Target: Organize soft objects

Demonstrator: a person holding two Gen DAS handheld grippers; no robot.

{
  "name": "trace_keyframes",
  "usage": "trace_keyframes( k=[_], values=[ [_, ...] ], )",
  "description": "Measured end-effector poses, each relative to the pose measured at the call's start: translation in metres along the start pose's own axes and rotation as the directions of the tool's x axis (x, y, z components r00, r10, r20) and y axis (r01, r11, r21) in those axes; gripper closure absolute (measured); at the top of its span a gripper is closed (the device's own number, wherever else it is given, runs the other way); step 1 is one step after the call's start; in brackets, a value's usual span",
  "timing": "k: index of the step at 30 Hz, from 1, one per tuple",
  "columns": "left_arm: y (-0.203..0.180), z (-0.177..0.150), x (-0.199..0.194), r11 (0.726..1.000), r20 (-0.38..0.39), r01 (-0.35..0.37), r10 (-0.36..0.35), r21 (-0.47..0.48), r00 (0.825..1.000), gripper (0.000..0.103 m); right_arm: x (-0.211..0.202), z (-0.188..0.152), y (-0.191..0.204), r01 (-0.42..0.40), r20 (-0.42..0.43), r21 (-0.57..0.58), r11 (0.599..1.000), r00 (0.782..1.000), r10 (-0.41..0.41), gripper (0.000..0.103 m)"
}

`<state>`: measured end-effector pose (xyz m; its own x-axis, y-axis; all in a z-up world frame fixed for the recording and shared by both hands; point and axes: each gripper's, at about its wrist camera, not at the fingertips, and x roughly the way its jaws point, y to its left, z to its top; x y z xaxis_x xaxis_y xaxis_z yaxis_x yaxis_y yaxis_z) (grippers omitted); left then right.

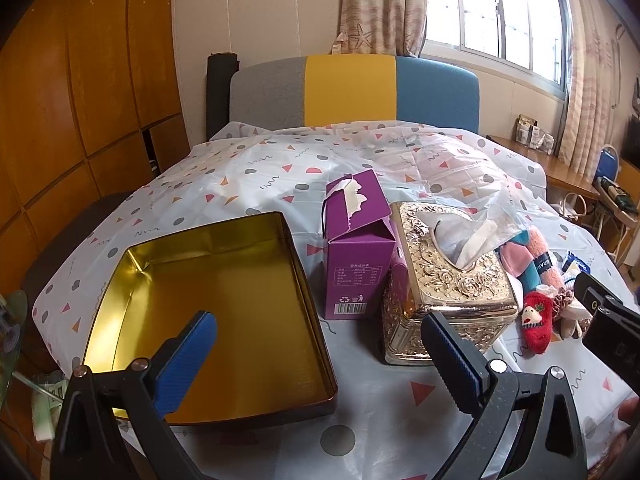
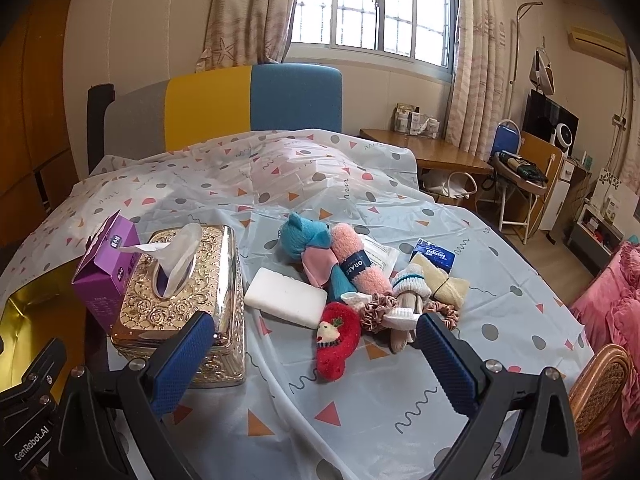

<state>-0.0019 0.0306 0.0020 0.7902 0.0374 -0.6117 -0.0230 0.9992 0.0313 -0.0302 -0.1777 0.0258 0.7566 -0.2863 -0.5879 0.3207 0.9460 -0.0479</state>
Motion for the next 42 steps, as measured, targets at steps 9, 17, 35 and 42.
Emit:
trace_keyframes(
  k=[9,17,35,42],
  values=[
    [0.005,0.001,-0.002,1.0,0.004,-0.009,0.009,-0.011,1.0,0.0,-0.002,0.003,0.002,-0.005,0.009,-0.012,1.0,1.0,0.005,0.0],
    [0.007,-0.001,0.0,1.0,-0.005,-0.016,0.015,-0.014,1.0,0.0,0.002,0.008,0.002,-0.005,0.012,-0.02,1.0,1.0,0.006,0.0],
    [0.004,-0.004,0.004,1.0,-0.025,-0.011,0.011,-0.007,1.0,0.0,0.01,0.009,-0.012,0.009,0.003,0.004,1.0,1.0,-0.01,0.0],
    [0.002,-0.005,0.005,1.0,-0.03,-0.01,0.01,0.0,1.0,0.0,0.013,0.015,-0.025,0.03,0.012,0.031,0.999,0.999,-0.03,0.0]
  ],
)
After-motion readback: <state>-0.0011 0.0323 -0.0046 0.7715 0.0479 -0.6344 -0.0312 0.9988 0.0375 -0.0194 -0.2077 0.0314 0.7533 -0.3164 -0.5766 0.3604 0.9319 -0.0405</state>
